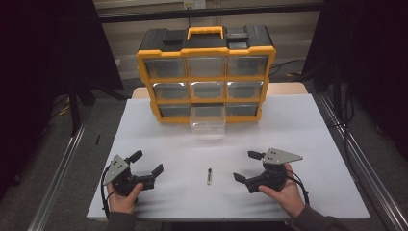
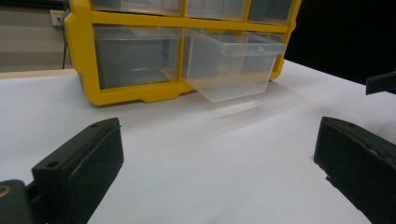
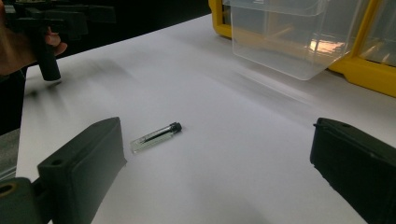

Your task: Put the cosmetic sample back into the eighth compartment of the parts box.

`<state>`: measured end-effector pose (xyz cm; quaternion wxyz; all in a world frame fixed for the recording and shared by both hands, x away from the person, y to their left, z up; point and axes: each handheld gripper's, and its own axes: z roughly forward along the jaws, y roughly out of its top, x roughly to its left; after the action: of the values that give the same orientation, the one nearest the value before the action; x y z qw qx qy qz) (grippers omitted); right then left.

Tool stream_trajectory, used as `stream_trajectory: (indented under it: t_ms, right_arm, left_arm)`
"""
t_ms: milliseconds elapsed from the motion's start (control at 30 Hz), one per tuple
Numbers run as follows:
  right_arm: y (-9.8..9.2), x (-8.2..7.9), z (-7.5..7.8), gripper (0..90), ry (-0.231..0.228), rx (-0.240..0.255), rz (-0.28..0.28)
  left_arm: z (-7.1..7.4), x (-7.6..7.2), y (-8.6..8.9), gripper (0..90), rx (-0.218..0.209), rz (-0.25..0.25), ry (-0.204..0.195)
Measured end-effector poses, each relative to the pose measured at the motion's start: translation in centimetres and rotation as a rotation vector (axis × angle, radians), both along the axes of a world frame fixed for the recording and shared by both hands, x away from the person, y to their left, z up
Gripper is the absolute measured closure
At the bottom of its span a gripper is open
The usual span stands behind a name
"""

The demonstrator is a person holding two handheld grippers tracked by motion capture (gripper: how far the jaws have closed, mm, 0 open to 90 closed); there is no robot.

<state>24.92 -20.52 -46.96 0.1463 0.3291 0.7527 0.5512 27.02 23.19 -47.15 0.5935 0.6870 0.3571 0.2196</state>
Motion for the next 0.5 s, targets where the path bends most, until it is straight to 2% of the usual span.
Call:
stream_trajectory:
  t_ms: [100, 500]
  right_arm:
    - [0.3, 0.2, 0.0, 2.1, -0.005, -0.002, 0.014]
    - [2.2, 1.0, -0.1, 2.3, 0.011, -0.021, 0.067]
  left_arm:
    - [0.0, 0.0, -0.1, 1.4, -0.011, 0.005, 0.001]
    - [0.0, 0.0, -0.1, 1.4, -0.01, 0.004, -0.004]
